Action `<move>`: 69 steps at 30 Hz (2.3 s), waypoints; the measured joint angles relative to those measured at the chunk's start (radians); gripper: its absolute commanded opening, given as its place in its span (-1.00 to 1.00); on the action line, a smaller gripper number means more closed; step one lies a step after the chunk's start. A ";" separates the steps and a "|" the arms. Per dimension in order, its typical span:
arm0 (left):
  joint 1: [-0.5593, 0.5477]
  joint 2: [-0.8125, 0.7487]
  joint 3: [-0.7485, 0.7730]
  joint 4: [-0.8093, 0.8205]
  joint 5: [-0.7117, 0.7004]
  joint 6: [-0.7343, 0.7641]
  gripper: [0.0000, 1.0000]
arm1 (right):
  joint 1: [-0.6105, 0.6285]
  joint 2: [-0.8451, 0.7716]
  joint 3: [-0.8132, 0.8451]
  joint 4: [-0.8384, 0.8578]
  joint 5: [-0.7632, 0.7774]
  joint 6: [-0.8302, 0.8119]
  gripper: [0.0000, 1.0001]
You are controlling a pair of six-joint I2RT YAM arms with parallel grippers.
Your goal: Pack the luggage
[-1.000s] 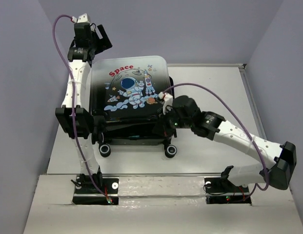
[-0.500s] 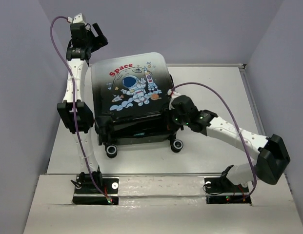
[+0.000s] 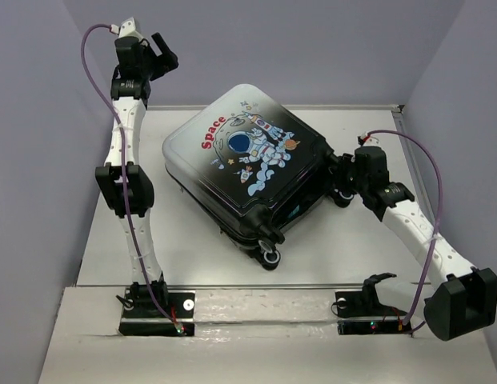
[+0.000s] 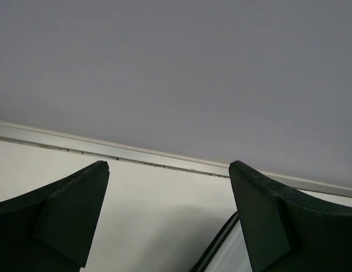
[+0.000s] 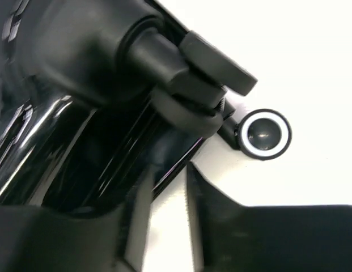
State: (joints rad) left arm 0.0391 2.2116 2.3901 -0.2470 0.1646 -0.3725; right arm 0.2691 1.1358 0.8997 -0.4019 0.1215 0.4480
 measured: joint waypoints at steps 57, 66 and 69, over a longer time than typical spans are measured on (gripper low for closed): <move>-0.355 -1.489 -1.848 0.036 -0.104 -0.224 0.08 | 0.097 0.102 0.492 -0.090 -0.470 -0.163 -0.86; -0.408 -1.608 -1.898 0.135 -0.014 -0.268 -0.29 | 0.328 -0.457 -0.346 0.188 -0.584 -0.005 -0.66; -0.459 -1.614 -1.917 0.131 0.005 -0.275 -0.38 | 0.365 -0.458 -0.484 0.244 -0.551 0.033 -0.11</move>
State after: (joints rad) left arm -0.4198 0.5972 0.4732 -0.1162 0.1692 -0.6476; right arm 0.6346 0.6781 0.4156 -0.1581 -0.4294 0.4812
